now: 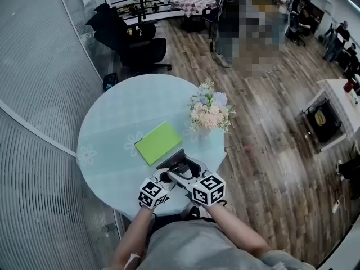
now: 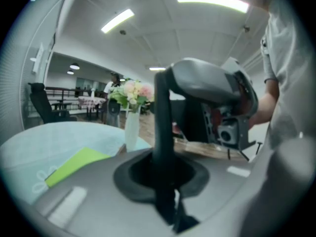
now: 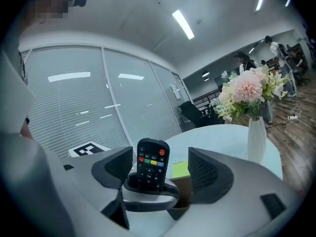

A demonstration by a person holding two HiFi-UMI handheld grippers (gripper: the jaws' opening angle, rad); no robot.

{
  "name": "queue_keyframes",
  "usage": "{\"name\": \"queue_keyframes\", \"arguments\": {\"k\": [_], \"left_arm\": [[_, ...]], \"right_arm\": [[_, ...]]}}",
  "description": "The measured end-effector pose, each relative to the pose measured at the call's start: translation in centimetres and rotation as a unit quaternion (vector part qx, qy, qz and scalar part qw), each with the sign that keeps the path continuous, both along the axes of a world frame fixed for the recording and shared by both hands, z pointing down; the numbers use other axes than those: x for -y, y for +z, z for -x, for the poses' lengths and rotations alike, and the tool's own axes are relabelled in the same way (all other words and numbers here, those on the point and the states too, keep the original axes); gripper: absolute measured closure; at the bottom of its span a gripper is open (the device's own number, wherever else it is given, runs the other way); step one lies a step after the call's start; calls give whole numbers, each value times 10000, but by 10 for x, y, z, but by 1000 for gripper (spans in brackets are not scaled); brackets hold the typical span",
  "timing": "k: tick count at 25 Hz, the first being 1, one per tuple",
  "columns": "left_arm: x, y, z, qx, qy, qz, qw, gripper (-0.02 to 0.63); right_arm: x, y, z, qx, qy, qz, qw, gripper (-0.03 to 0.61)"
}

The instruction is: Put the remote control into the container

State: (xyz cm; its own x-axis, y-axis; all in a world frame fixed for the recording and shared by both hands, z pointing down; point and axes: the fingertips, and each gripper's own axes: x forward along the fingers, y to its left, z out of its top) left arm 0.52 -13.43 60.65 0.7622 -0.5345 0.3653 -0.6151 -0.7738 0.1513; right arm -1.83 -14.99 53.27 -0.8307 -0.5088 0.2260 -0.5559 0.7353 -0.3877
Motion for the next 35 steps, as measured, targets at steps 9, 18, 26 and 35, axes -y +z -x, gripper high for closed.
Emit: {"name": "queue_keyframes", "arguments": {"k": [9,18,26,35], "left_arm": [[8,-2,7,673,-542,-636,9942,569],[6,-4,0,912,-519,-961,9898,569],[6,-3,-1,1032,-567,-1032,9877,568],[5,1,-7,967,-426,-982,9895,437]], "right_arm": [[-8,8,11,136,136,279,9994,249],[-7,5,5,306,197,171,9992,342],[-9,5,3,319,159,189,9992,342],[-8,11,6,204,108,211,9995,342]]}}
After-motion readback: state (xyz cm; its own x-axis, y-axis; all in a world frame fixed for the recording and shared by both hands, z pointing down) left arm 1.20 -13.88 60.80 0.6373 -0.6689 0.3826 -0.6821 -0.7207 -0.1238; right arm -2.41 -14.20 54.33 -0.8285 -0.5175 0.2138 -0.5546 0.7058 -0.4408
